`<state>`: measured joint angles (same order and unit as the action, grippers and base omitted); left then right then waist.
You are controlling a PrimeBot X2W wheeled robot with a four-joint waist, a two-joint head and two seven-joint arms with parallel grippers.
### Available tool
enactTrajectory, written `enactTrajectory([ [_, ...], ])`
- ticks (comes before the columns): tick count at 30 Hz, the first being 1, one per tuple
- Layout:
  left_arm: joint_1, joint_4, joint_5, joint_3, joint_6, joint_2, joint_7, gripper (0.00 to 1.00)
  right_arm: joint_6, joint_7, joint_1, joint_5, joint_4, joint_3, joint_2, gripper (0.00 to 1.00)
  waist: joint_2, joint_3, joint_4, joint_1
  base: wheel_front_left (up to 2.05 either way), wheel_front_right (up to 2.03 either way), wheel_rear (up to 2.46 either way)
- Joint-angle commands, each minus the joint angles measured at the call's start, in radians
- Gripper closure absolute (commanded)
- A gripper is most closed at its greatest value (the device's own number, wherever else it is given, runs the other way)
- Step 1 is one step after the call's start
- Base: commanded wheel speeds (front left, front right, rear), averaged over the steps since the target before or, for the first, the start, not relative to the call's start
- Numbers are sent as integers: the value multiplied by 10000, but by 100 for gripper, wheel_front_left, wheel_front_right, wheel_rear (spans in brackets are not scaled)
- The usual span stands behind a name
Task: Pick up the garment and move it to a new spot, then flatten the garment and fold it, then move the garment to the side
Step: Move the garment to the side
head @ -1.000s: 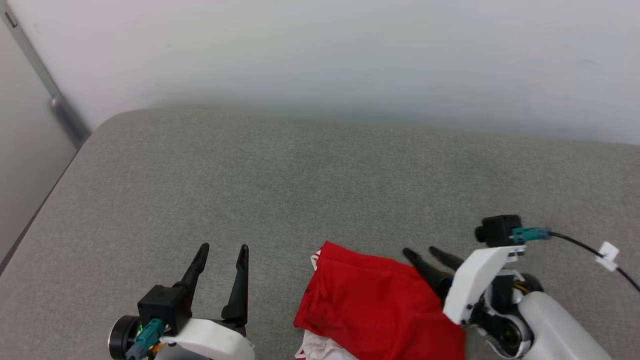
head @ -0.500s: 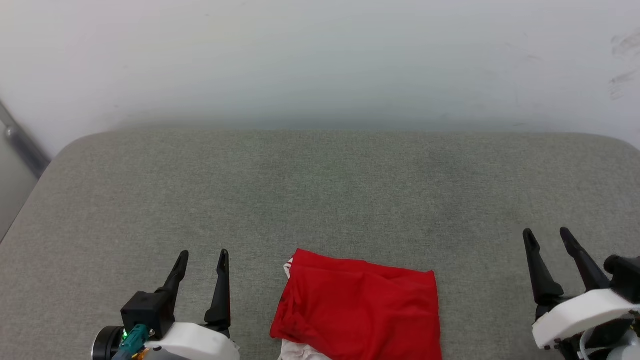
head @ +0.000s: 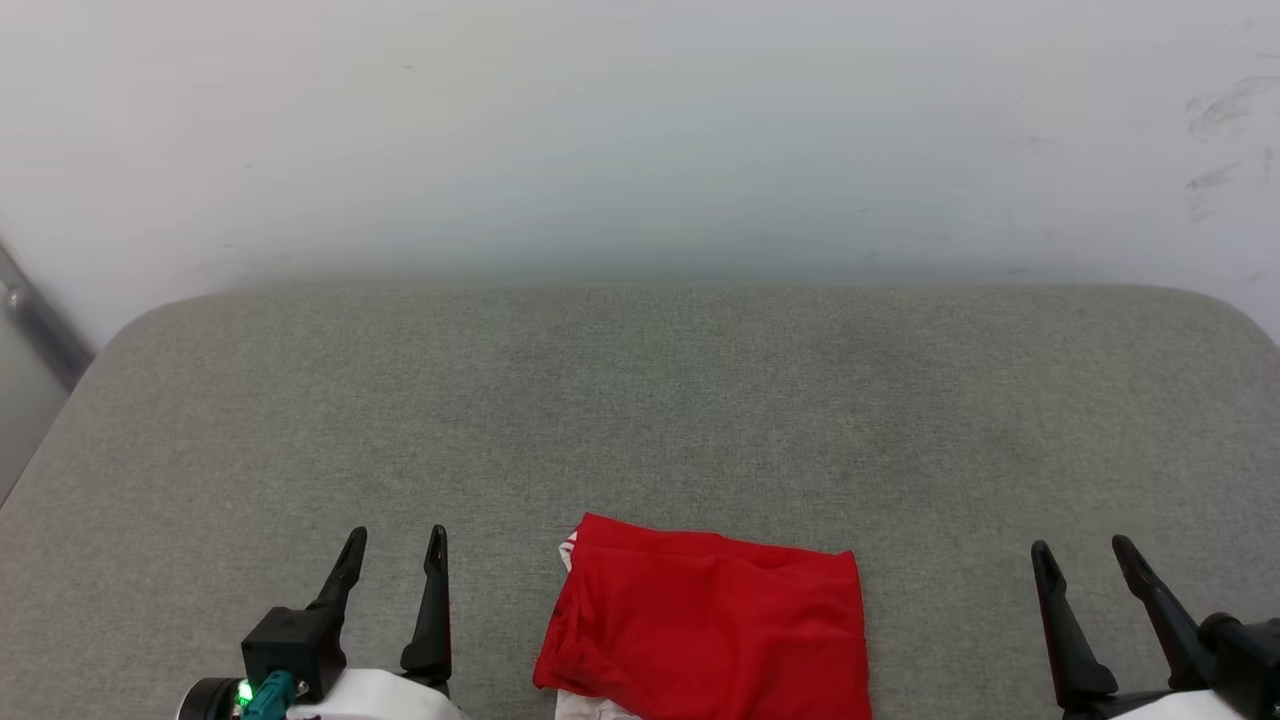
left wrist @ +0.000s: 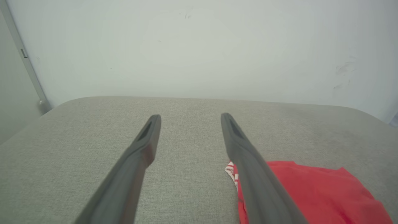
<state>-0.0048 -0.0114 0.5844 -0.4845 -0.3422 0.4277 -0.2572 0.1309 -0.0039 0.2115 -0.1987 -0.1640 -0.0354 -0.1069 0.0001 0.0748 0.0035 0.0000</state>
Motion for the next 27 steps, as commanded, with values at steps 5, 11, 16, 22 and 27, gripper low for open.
enactTrajectory([
  [5,-8,-139,-98,-64,71,-19,-42,0,-3,255,325,122,-513,-191,238,0,-1,-38,-41,0,0,0,0],
  [11,-168,-227,-95,-53,136,-79,-51,0,-3,442,295,160,-769,-328,380,0,-1,-110,-59,0,0,0,0],
  [16,-214,-253,-119,41,95,-105,-66,0,-3,844,237,-275,-734,-761,492,0,-1,-200,-4,0,0,0,0],
  [22,-138,-55,-127,287,-6,-223,-80,0,-2,2322,-317,-1585,152,-2077,530,0,-1,-300,115,0,0,0,0],
  [27,-267,41,-295,358,64,-403,-92,0,-2,4054,-1049,-2703,1804,-3053,275,0,-1,-479,476,0,0,0,0],
])
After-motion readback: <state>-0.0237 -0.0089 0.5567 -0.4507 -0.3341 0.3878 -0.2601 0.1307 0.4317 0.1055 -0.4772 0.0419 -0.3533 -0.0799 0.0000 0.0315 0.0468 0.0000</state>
